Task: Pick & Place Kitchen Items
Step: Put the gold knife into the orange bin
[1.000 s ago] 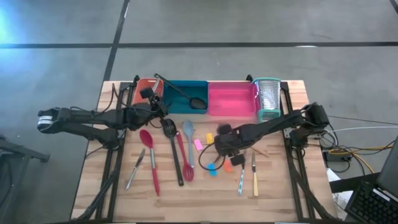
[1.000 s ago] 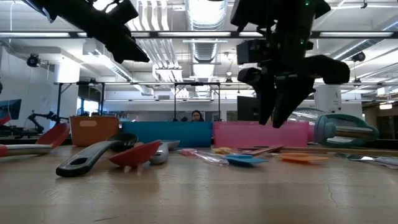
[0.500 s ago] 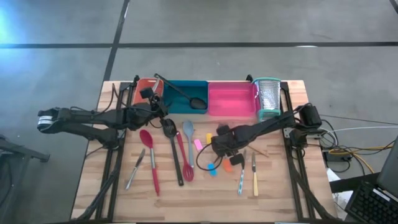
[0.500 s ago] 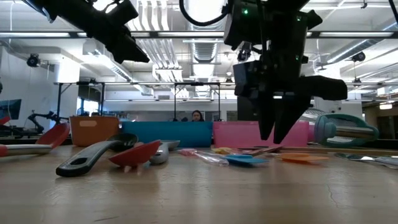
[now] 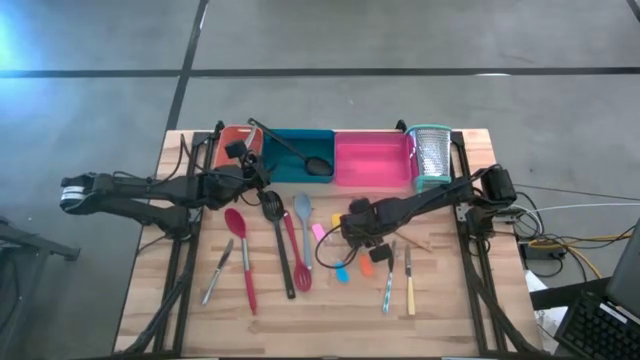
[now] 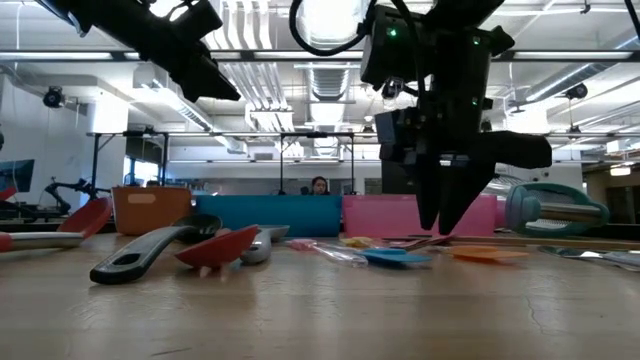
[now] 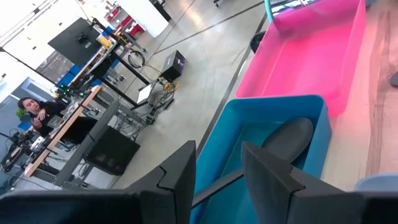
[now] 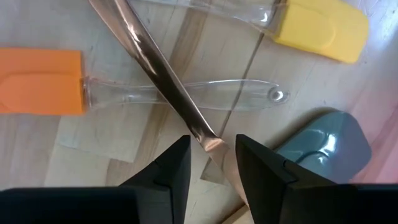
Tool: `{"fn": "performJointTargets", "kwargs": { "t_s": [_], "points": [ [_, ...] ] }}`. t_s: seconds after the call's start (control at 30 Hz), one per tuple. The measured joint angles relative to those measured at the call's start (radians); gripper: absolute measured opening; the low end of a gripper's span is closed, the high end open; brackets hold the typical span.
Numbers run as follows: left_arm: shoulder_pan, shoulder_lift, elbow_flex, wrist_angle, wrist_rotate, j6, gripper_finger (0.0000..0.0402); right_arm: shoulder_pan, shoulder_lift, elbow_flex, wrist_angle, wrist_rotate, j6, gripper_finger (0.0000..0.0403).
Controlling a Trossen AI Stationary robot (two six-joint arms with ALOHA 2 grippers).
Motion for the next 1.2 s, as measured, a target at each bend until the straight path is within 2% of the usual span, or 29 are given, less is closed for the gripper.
{"fn": "performJointTargets", "kwargs": {
  "t_s": [0.33,1.2],
  "points": [
    [0.0,0.0,0.0,0.0,0.0,0.0,0.0133,-0.001,0.0,-0.042,0.062,0.001,-0.003,0.0118],
    [0.0,0.0,0.0,-0.001,0.0,0.0,0.0133,-0.005,0.04,-0.057,0.108,0.006,-0.022,0.0081]
  ]
}}
